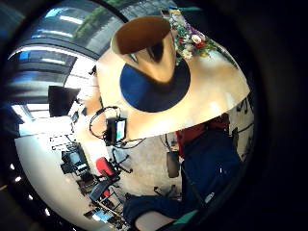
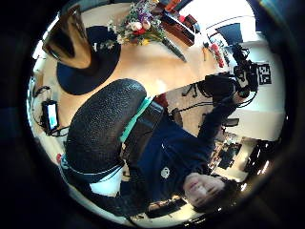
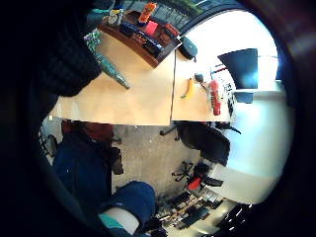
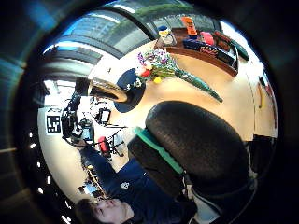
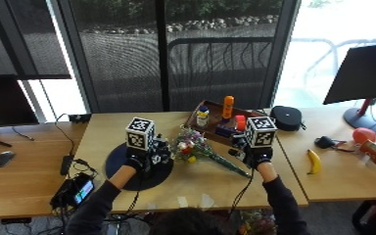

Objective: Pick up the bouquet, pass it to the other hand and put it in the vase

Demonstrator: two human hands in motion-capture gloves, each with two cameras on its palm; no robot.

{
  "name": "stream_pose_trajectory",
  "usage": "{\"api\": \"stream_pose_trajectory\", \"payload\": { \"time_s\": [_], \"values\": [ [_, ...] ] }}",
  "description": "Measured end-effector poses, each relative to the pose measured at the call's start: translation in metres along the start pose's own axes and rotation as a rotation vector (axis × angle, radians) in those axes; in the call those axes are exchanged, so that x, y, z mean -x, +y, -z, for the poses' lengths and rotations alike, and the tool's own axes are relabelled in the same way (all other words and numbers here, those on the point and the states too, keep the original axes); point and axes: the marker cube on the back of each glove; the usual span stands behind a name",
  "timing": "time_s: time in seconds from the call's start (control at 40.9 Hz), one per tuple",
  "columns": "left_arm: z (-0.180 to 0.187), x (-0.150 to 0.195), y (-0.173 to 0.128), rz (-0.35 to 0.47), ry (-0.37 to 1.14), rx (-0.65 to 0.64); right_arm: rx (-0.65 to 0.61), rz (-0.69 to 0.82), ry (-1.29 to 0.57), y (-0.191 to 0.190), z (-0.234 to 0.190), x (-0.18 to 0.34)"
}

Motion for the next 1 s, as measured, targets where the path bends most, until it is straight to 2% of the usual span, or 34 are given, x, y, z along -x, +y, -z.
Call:
{"api": "stream_pose_trajectory", "payload": {
  "time_s": [0.244, 0.416, 0.611, 0.807, 1.002],
  "values": [
    [0.002, -0.005, 0.003, -0.055, -0.036, -0.044, -0.055, -0.023, 0.033, -0.016, -0.002, -0.002],
    [0.004, -0.007, 0.004, -0.063, -0.046, -0.05, -0.032, -0.009, -0.021, -0.019, 0.013, 0.008],
    [0.015, -0.005, -0.001, -0.078, -0.007, -0.128, 0.005, -0.06, -0.053, -0.038, 0.026, 0.006],
    [0.017, -0.007, -0.003, -0.077, -0.003, -0.122, 0.062, -0.167, -0.108, -0.074, 0.016, -0.008],
    [0.009, -0.013, -0.008, -0.093, -0.018, -0.114, 0.14, -0.278, -0.227, -0.103, -0.012, -0.025]
  ]
}}
